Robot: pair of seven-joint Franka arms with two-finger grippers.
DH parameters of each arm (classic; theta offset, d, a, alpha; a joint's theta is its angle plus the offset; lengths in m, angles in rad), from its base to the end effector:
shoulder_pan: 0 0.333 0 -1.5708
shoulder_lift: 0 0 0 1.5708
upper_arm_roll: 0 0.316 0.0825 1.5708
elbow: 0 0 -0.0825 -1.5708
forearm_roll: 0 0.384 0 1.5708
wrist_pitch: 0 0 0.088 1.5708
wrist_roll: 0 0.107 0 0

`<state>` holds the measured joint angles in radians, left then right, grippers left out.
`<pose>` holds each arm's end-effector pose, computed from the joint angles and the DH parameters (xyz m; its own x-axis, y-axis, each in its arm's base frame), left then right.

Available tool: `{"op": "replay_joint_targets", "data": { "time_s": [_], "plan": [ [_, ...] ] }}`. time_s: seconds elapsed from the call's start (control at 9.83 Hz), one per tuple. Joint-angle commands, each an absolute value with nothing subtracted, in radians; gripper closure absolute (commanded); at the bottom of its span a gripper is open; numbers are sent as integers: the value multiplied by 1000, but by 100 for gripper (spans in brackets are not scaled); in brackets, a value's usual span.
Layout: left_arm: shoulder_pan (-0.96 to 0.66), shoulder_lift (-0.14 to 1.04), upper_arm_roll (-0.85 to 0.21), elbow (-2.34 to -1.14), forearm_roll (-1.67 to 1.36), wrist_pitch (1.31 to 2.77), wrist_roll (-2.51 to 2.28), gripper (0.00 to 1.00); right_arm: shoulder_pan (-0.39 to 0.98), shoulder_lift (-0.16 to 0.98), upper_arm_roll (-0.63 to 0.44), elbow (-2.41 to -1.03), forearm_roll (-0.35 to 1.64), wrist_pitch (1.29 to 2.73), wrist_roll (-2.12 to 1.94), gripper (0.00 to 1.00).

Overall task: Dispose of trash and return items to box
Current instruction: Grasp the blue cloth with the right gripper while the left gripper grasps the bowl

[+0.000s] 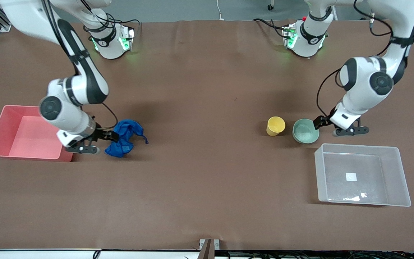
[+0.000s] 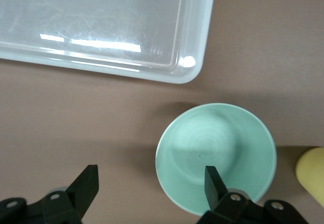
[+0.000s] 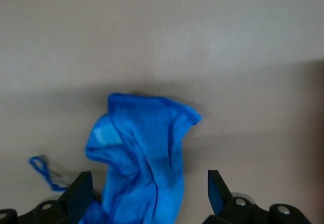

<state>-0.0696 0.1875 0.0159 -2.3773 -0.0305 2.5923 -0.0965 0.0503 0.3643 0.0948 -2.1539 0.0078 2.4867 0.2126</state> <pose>0.5087 -0.0266 0.2467 0.9973 0.0684 0.0259 0.0680 -0.9976 0.0162 0.5596 0.0818 0.2264 0.9962 -0.0787 -0.0376 -0.0799 -0.9963 -0.0311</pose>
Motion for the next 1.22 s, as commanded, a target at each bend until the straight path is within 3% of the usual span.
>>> {"op": "replay_joint_targets", "data": {
  "time_s": [0.0,0.1,0.2,0.31,0.41,0.51,0.61,0.81,0.92,1.12],
  "plan": [
    [-72,288,14,-2373,-14,2672,-87,10,46,402,97,-2167,-5,2525,233,0],
    [-72,310,14,-2373,-14,2687,-87,14,52,409,98,-2169,-5,2526,235,8],
    [-72,316,14,-2373,-14,2688,-87,31,61,426,100,-2168,-5,2526,235,29],
    [-74,322,14,-2373,-14,2689,-92,58,60,426,101,-2168,-5,2525,235,57],
    [-78,340,11,-2364,-14,2691,-94,78,55,426,101,-2168,-3,2519,238,79],
    [-78,347,8,-2361,-14,2695,-95,90,52,426,101,-2166,-2,2511,267,95],
    [-78,345,8,-2361,-14,2697,-88,99,55,426,101,-2166,-2,2513,294,98],
    [-78,258,9,-2365,-14,2662,-80,100,58,423,103,-2161,-2,2499,302,99],
    [-77,179,9,-2359,-14,2570,-65,100,55,410,107,-2134,2,2426,311,99],
    [-71,124,18,-2210,-15,2367,-58,100,52,364,126,-1942,2,2064,367,99]
  ]
}}
